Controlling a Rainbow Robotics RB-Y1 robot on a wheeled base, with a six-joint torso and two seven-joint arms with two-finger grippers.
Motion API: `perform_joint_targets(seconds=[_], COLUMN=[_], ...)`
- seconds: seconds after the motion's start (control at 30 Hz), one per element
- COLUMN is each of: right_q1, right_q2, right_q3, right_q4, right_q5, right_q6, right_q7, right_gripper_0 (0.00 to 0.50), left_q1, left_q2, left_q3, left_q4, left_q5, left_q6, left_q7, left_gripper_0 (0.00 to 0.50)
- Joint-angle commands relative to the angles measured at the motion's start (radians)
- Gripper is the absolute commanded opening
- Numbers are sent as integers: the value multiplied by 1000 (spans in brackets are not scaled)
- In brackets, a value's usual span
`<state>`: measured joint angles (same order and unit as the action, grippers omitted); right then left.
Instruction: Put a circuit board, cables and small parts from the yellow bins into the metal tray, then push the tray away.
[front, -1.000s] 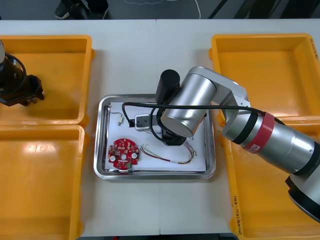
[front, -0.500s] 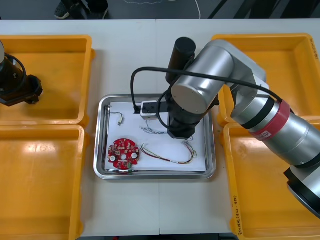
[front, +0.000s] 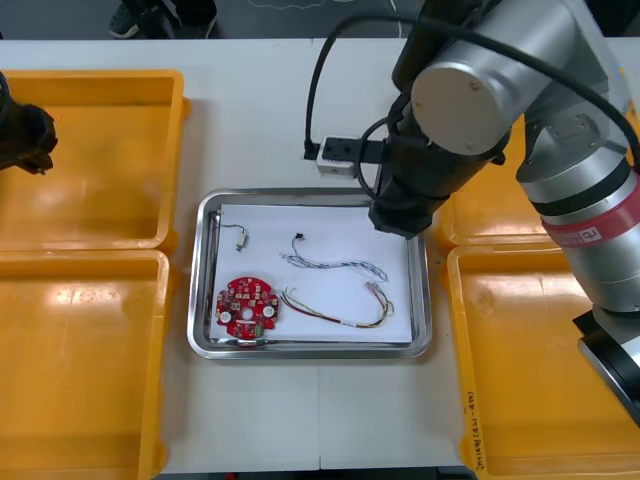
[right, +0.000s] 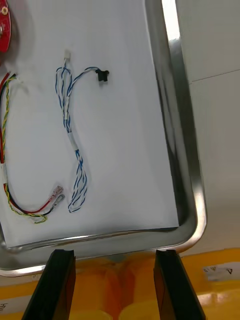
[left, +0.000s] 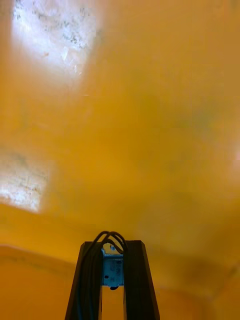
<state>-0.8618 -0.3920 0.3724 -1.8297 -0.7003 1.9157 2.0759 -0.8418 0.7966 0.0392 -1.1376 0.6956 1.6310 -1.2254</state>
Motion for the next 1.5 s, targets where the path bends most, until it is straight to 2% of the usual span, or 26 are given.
perform_joint_targets(seconds=[0.03,0.27,0.33,0.5,0.57,0.93,1.03,1.07,1.27,1.43,1.5], right_q1=[56,150,187,268,297,451,507,507,577,621,633], right_q2=[-47,-133,-160,-212,-228,-311,-321,-321,-326,-321,-321], right_q3=[-89,-110,-144,-239,-267,-346,-383,-383,-412,-415,-418], right_q4=[-122,-270,-301,-318,-338,-473,-502,-502,-562,-582,-585], right_q5=[-22,-54,-104,-226,-243,-246,-249,-249,-196,-137,-123], right_q6=[4,4,4,4,4,4,4,4,4,4,4], right_q7=[-106,-237,-284,-366,-387,-435,-505,-505,-631,-721,-738], right_gripper_0=[458,456,459,459,458,458,458,458,458,457,457], left_q1=[7,7,7,-19,-31,-115,-148,-148,-161,-155,-157], left_q2=[-5,-5,-5,-5,-5,-10,-40,-40,-145,-246,-267], left_q3=[53,80,79,45,27,-160,-199,-199,-205,-231,-240], left_q4=[-134,-274,-320,-387,-401,-488,-488,-488,-508,-508,-508], left_q5=[-21,-25,-18,7,16,156,173,173,136,50,33], left_q6=[105,250,289,289,289,289,289,289,289,289,289], left_q7=[-5,18,30,58,90,325,354,354,357,351,351], left_gripper_0=[0,0,0,0,0,0,0,0,0,0,0])
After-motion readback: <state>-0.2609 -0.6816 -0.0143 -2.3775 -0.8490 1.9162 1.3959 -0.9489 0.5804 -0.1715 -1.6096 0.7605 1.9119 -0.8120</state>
